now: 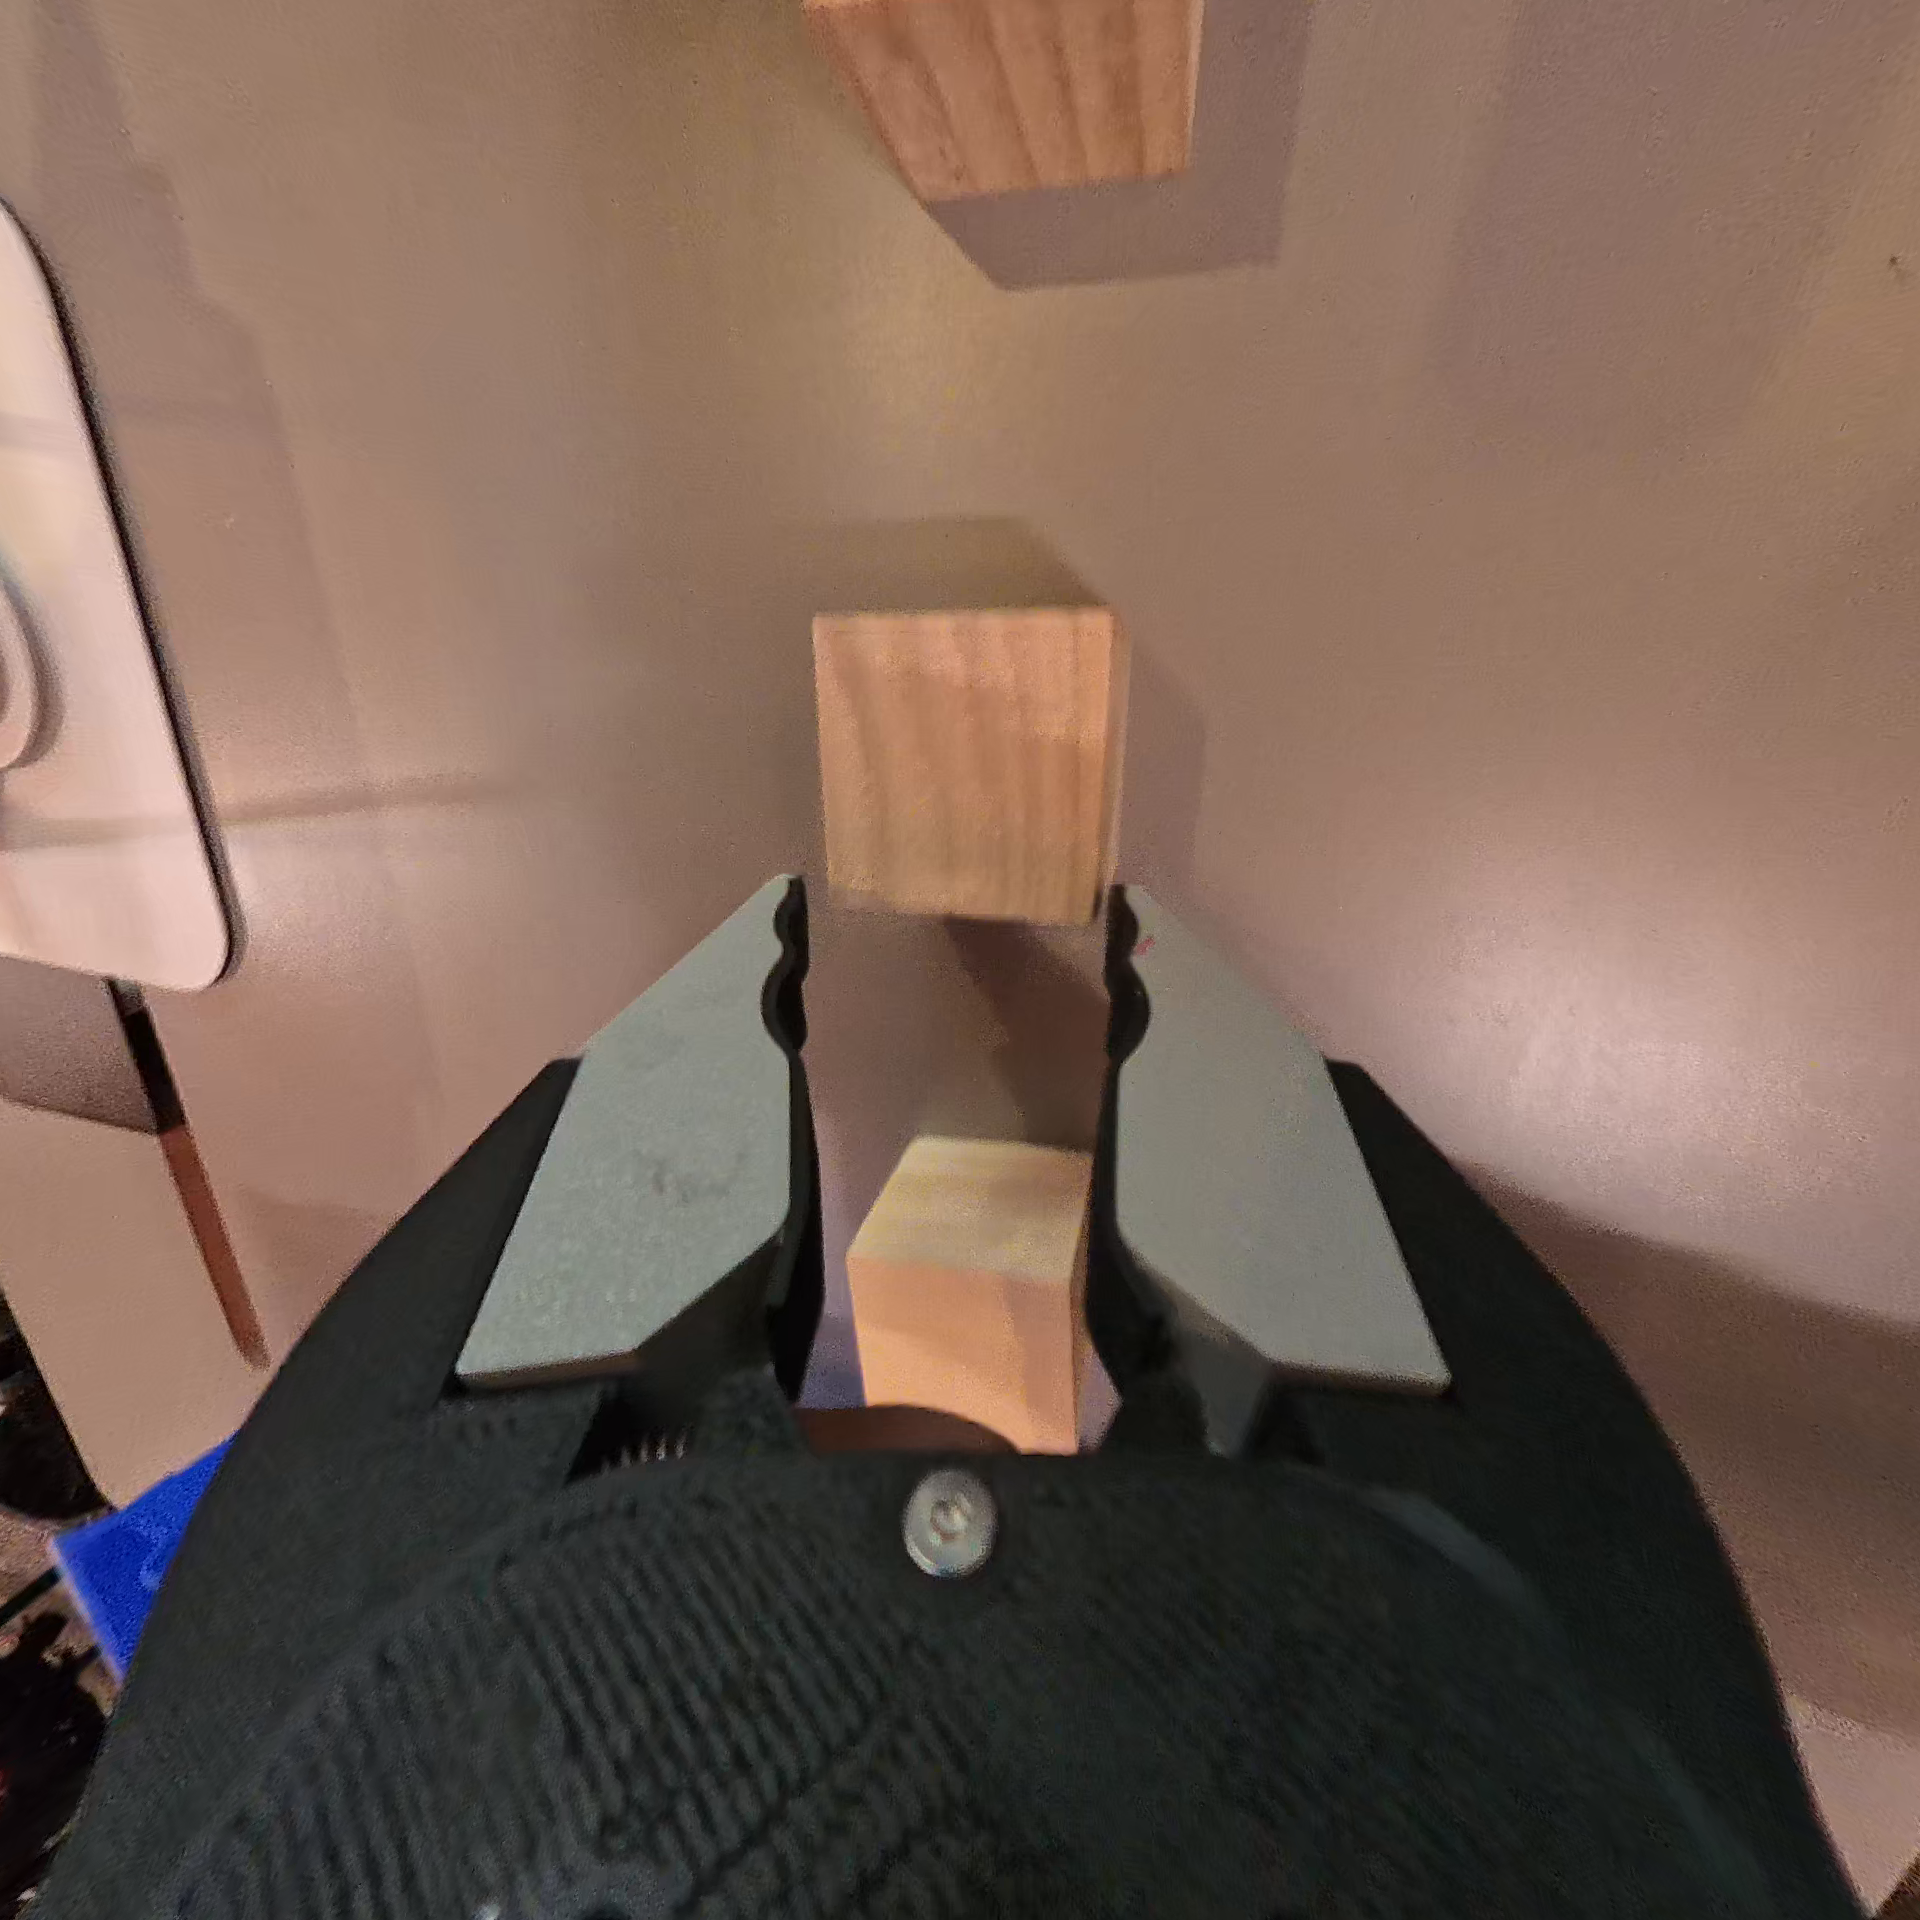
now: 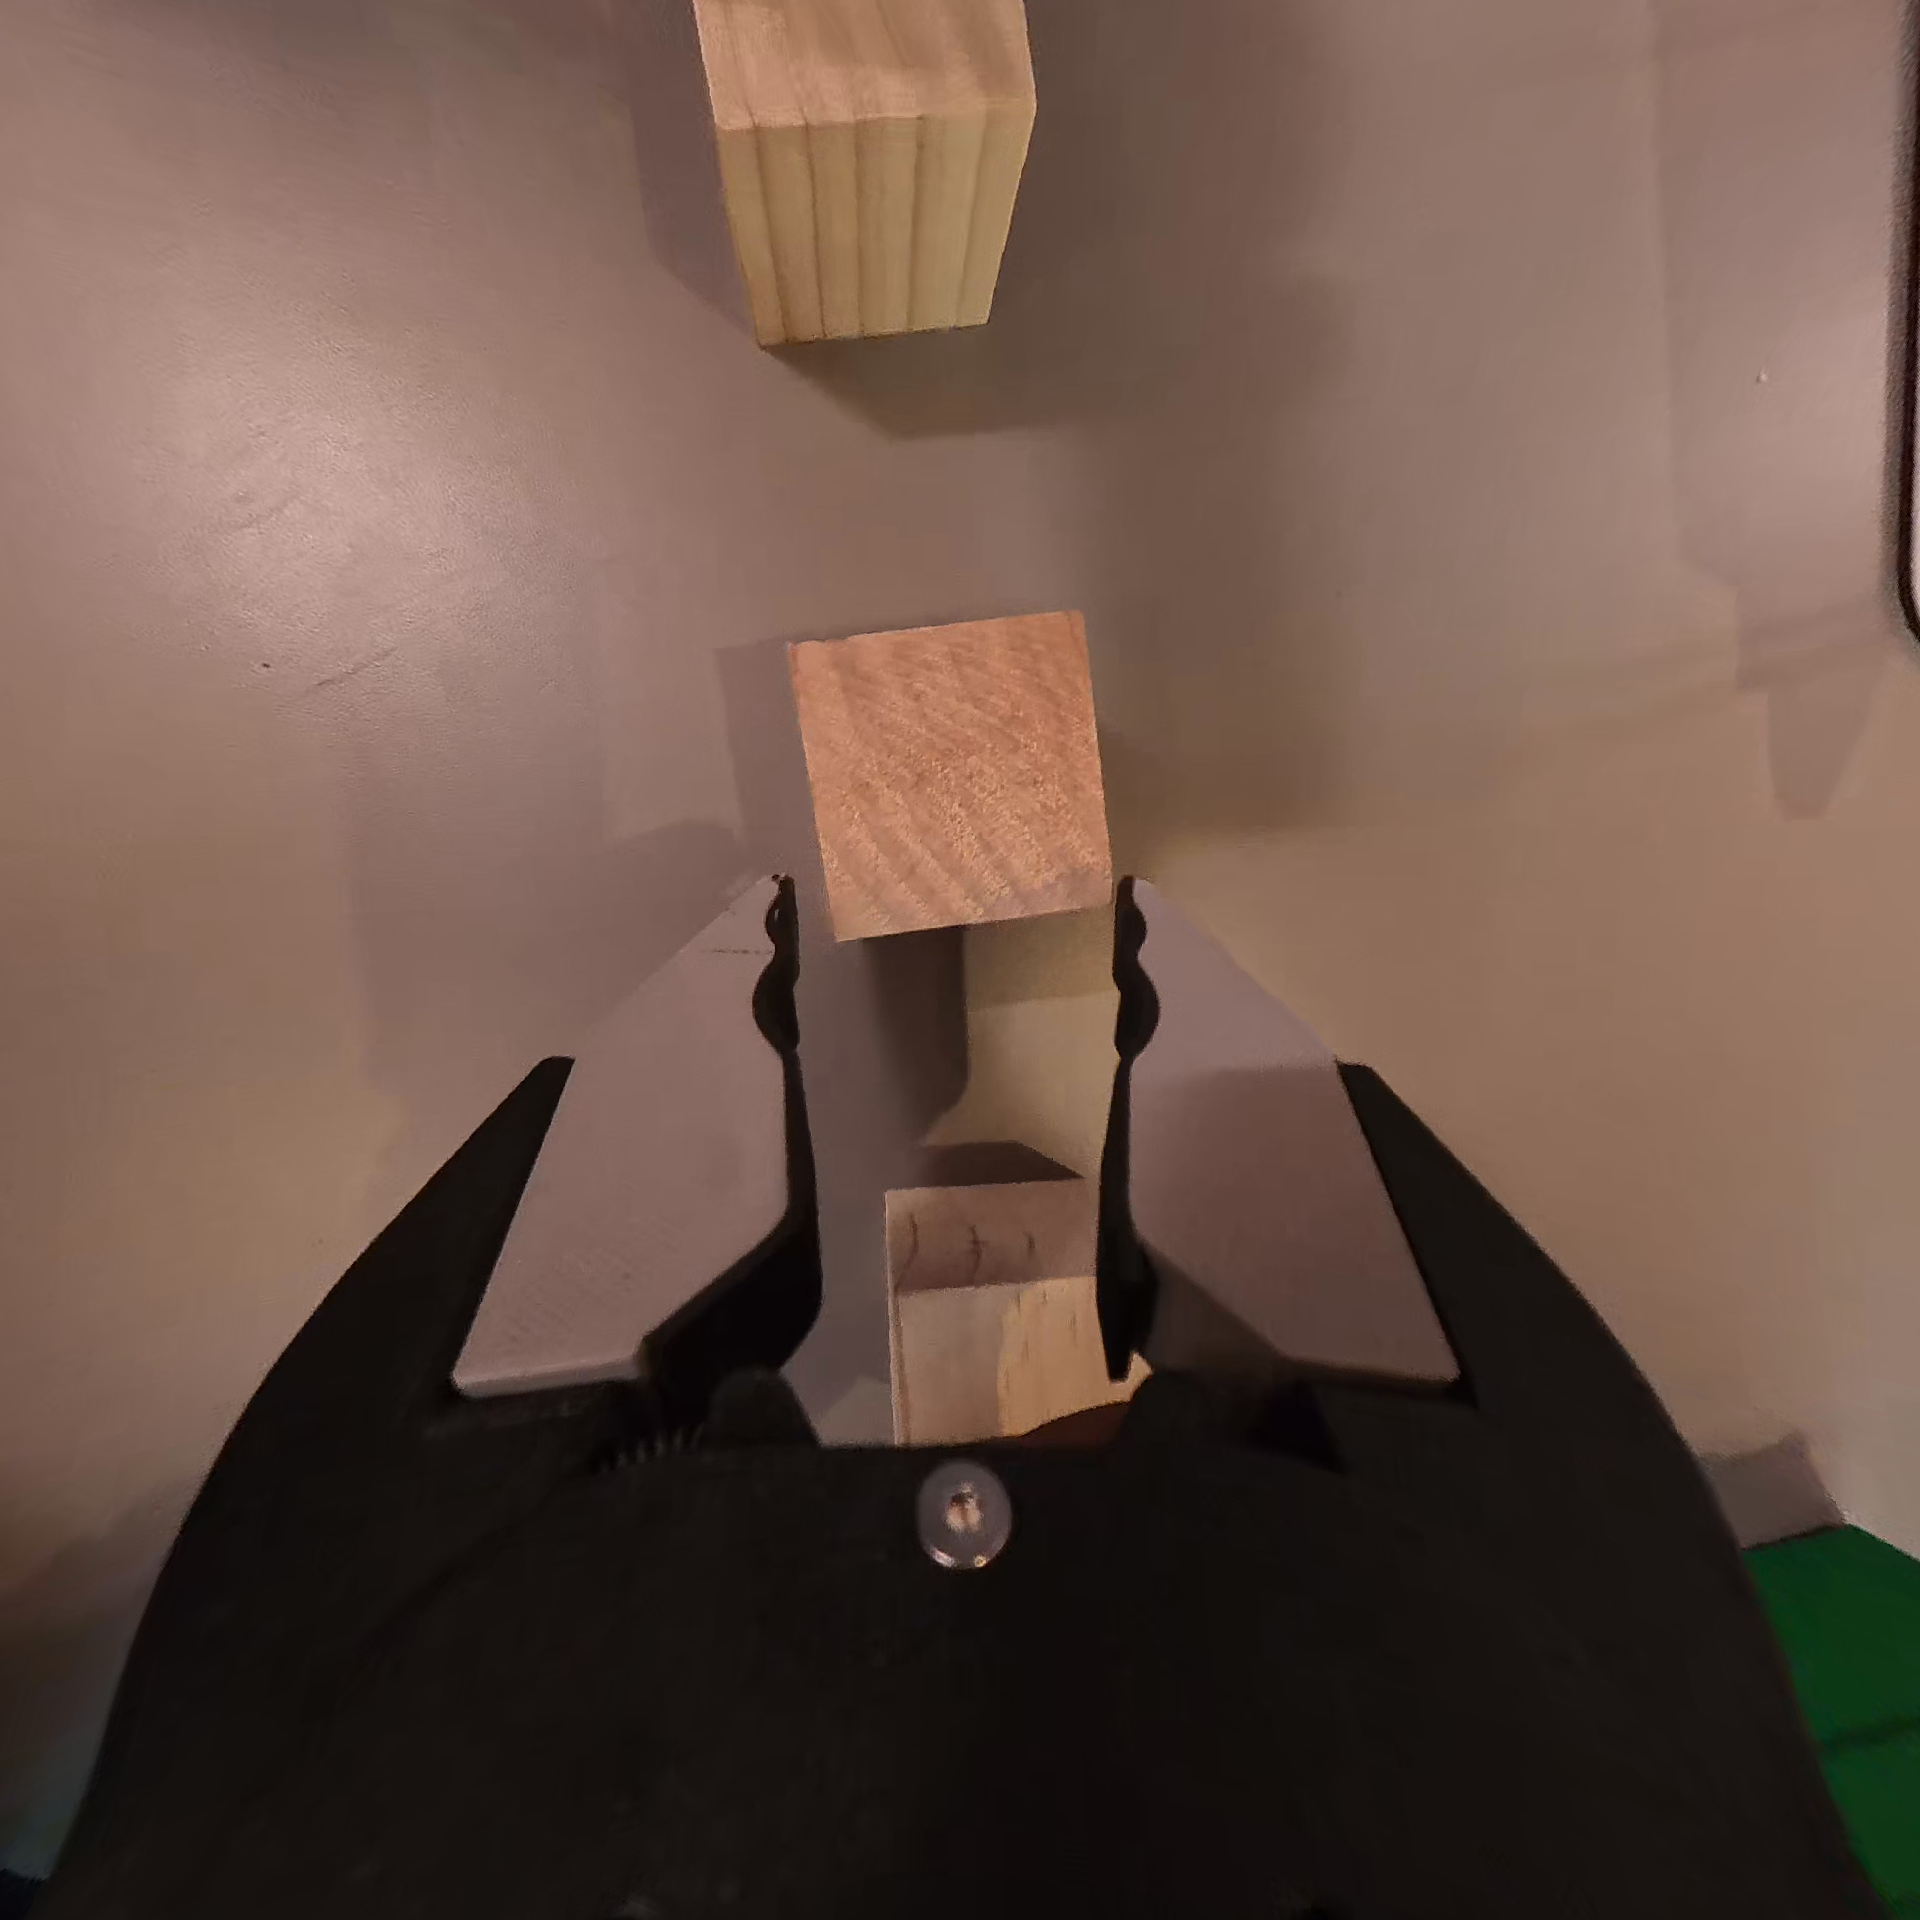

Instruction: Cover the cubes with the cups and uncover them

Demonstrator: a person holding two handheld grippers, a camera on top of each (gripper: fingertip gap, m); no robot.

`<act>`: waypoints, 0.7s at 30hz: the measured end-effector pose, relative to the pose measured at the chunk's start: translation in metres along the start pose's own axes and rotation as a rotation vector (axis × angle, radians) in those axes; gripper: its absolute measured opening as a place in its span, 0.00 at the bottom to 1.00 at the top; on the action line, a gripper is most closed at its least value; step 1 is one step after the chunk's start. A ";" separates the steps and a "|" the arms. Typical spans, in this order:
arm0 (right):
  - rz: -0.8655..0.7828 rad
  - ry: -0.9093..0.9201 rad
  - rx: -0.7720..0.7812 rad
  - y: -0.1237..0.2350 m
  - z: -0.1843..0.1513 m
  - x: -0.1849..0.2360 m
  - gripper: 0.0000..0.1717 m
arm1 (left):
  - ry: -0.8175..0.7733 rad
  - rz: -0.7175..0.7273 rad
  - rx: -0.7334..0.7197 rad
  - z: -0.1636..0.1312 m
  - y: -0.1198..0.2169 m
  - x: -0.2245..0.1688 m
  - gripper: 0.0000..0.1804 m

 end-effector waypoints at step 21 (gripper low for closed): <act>-0.087 0.038 -0.307 0.042 0.010 0.030 0.34 | 0.117 -0.030 0.111 -0.082 0.008 0.009 0.31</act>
Point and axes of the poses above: each gripper's, where its closed fingertips meet, y back along the fingers, z out of its top, x = y × z across the jaws, the point moved 10 cm from there along y, back along the fingers, and after that the axes turned 1 degree about -x, right-handed, at the moved point
